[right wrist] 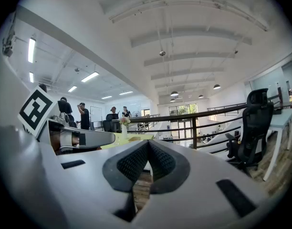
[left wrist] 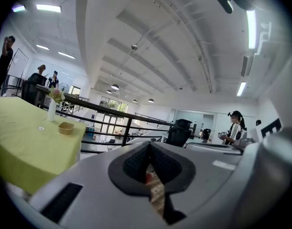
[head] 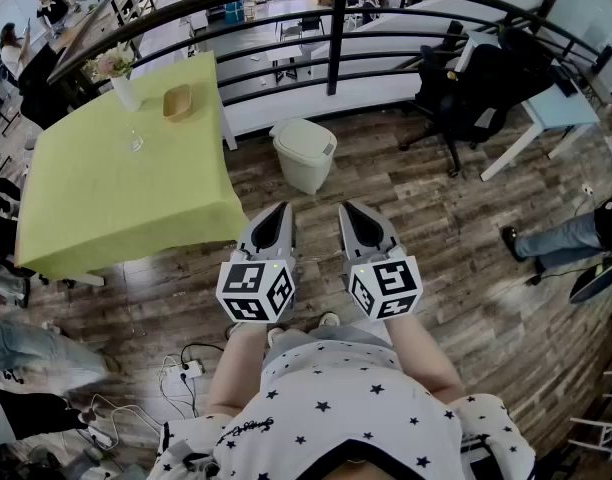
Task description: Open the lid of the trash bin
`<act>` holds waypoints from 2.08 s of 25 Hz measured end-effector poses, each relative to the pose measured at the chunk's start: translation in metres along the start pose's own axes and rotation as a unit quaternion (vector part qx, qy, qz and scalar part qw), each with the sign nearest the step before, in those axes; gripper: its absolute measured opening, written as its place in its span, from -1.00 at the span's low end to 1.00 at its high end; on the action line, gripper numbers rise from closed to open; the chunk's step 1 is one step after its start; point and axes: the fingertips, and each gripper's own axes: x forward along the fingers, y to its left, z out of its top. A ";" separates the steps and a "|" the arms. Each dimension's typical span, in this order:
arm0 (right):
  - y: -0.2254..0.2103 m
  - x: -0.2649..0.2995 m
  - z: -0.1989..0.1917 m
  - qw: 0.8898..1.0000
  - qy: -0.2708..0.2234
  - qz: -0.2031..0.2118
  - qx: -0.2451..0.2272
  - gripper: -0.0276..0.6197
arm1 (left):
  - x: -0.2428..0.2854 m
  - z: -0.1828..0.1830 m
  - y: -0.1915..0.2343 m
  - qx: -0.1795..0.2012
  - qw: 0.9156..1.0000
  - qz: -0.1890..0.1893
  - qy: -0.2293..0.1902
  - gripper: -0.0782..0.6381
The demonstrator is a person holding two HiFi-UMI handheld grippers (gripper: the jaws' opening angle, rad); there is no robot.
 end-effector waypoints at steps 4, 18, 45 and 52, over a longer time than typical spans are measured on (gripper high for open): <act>0.000 -0.003 -0.005 1.000 0.004 0.003 0.002 -0.93 | -0.001 -0.005 -0.007 -0.004 1.000 -0.002 0.003 -0.75; -0.016 0.000 -0.010 0.999 -0.001 0.037 0.026 -0.93 | 0.018 -0.015 -0.019 -0.017 1.000 0.016 0.005 -0.75; -0.102 0.201 -0.006 0.999 0.025 0.015 0.043 -0.93 | 0.190 0.005 0.112 -0.036 0.998 0.016 0.043 -0.75; -0.123 0.277 0.004 0.998 0.025 0.005 0.054 -0.93 | 0.251 0.023 0.158 -0.027 0.998 -0.004 0.061 -0.75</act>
